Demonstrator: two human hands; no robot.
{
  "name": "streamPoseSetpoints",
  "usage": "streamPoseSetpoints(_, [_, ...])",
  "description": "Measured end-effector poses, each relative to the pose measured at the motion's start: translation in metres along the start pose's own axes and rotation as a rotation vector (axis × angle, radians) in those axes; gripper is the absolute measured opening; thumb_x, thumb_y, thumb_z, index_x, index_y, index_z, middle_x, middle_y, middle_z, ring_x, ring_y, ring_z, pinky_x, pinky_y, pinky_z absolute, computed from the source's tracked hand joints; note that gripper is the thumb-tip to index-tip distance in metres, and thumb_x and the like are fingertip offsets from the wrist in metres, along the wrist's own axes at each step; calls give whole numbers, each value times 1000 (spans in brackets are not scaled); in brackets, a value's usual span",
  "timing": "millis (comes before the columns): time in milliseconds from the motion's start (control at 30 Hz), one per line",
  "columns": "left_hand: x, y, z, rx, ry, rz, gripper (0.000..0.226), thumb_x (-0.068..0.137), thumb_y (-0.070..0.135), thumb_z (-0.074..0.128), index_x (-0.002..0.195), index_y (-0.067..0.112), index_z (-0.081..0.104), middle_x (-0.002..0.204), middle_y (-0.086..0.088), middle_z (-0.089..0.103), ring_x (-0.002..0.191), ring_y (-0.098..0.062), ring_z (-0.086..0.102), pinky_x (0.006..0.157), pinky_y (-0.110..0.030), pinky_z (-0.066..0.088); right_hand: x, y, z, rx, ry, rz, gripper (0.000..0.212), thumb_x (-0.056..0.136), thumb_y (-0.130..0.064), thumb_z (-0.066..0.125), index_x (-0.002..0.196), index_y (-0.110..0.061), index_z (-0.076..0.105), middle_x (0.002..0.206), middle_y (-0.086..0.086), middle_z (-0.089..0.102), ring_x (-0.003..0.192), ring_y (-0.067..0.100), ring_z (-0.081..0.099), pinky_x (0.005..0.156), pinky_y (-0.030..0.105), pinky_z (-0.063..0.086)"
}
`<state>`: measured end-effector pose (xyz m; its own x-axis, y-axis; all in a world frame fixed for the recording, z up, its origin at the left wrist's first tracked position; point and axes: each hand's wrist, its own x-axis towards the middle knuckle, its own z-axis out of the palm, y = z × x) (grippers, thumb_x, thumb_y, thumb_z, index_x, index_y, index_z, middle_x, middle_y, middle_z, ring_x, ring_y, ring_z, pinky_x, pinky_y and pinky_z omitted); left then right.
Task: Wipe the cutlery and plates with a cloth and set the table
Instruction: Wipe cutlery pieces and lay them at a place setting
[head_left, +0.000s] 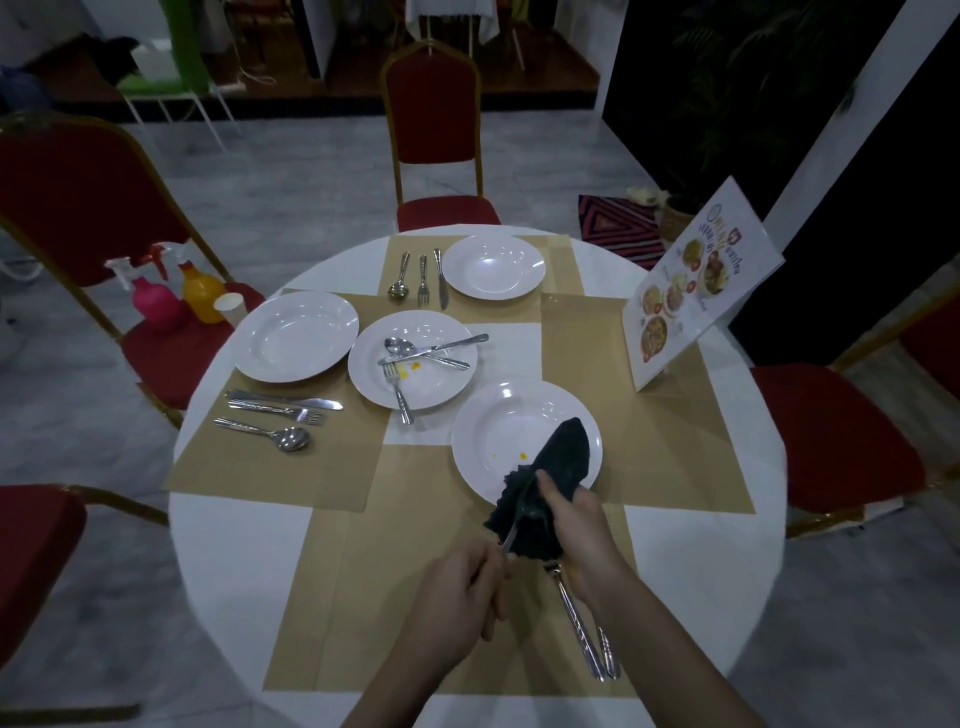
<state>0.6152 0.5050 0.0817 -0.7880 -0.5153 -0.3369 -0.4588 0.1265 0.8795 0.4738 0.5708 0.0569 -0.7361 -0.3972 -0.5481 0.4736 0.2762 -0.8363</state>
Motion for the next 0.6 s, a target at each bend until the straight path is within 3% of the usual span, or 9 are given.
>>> streamPoseSetpoints(100, [7,3,1,7,61,11,22,98,8,42,81,0,53,57,-18,61,42,-13,48,46,-22,38,-19,9,11,-92,-110,-76,22,94,-35,60,103,-17,68,87,6,75,82,23,71,74,39,57])
streamPoseSetpoints(200, [8,8,5,-25,106,-1,24,98,5,40,80,-4,52,51,-9,57,40,-13,46,44,-23,37,-31,12,15,-54,-181,-60,21,95,-33,58,105,-18,69,86,8,75,77,22,71,65,35,55])
streamPoseSetpoints(267, [3,14,8,-52,100,20,29,100,9,41,78,-5,53,48,-4,55,37,-12,45,43,-21,37,-26,4,6,1,-169,-43,27,92,-36,62,109,-17,69,93,5,76,86,19,72,74,33,57])
streamPoseSetpoints(333, [-3,21,10,-69,109,50,30,101,12,43,77,-5,53,46,-1,54,34,-10,43,42,-20,36,-17,-3,-3,23,-153,-31,43,82,-50,67,112,-19,69,100,3,75,94,21,71,88,41,55])
streamPoseSetpoints(367, [-3,23,11,-72,123,66,30,100,11,43,77,-5,52,45,-1,54,33,-9,42,41,-20,36,-16,-5,-4,10,-174,-36,47,79,-54,67,112,-21,69,101,4,75,93,22,71,88,43,54])
streamPoseSetpoints(467, [3,24,9,-61,193,54,27,100,8,40,77,-4,50,46,-2,53,33,-9,42,40,-20,35,-30,-1,3,3,-266,-44,30,92,-41,61,109,-18,70,91,10,74,75,19,69,65,33,51])
streamPoseSetpoints(600, [-2,19,8,-55,213,37,28,100,9,40,76,1,51,46,-4,55,33,-10,44,40,-22,37,-37,2,5,16,-308,-51,25,96,-30,57,112,-14,68,87,8,74,77,18,69,65,31,52])
